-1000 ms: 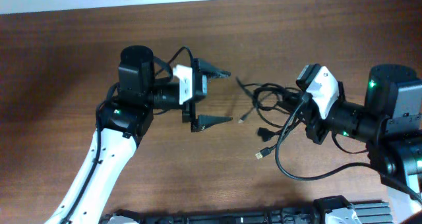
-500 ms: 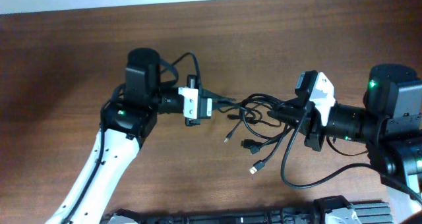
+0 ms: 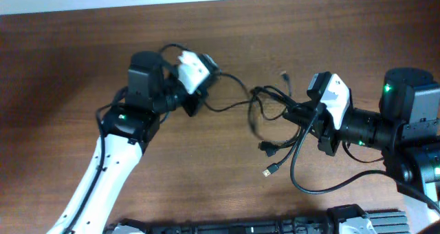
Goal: Untangle cables
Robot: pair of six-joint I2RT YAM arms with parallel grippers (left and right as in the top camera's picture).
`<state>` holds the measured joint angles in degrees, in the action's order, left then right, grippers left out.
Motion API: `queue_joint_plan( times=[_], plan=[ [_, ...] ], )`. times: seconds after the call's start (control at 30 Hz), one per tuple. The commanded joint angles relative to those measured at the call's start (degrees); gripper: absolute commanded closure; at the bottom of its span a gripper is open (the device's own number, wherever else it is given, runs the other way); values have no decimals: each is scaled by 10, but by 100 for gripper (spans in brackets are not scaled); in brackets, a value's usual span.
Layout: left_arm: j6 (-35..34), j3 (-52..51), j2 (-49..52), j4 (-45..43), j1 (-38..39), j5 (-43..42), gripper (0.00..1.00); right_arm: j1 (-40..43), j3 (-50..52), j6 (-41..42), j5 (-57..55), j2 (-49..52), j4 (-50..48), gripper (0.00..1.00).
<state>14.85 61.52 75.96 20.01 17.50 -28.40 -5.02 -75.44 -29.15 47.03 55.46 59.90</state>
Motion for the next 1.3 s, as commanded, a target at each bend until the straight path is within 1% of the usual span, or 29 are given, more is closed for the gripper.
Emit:
queue_joint_plan(
  times=[0.0,0.07,0.2,0.3,0.33,0.37,0.43,0.5,0.6,0.63,0.7,0.77,0.87,0.93,1.0,1.03,1.1,1.27],
  plan=[
    [-180,5,-8,24,-23,117,100,2,-5,-4,0,1,-2,96],
    [-206,5,-8,32,-24,117,100,2,-5,-4,-6,2,-1,96],
    [-312,5,-8,37,-24,117,100,2,-5,-4,-19,5,-1,96],
    [-346,5,-8,37,-24,117,100,2,-5,-4,-19,7,-1,96],
    [-346,5,-8,37,-24,117,86,2,-5,-4,-19,7,-1,96],
    [-346,5,-8,37,-24,117,63,2,-5,-4,-19,7,-2,96],
    [-346,5,-8,37,-23,117,1,2,-5,-4,-18,7,-2,96],
    [-346,5,-8,37,-23,109,1,2,-5,-4,-18,7,-5,96],
    [-344,5,-8,36,-23,69,1,2,-5,-4,-18,7,-5,96],
    [-330,5,-8,35,-23,62,1,2,-5,-4,-18,7,-5,96],
    [-259,5,-9,30,-23,28,1,2,-5,-4,-18,8,-4,96],
    [-225,5,-11,30,-23,1,1,2,-5,-4,-18,8,-3,96],
    [-114,5,-16,17,-23,-111,1,2,-5,-4,-11,9,-3,96],
    [-37,5,-16,-3,-23,-212,1,2,-5,-4,11,13,-3,96],
    [0,5,-16,-24,-23,-286,1,2,-5,-4,46,19,-3,96],
    [10,5,-16,-47,-23,-329,1,2,-5,-4,71,25,-1,96],
    [11,5,-16,-82,-23,-360,1,2,-5,-4,98,35,-1,96],
    [11,5,-16,-148,-23,-370,1,2,-5,-4,171,69,-1,96]
  ],
)
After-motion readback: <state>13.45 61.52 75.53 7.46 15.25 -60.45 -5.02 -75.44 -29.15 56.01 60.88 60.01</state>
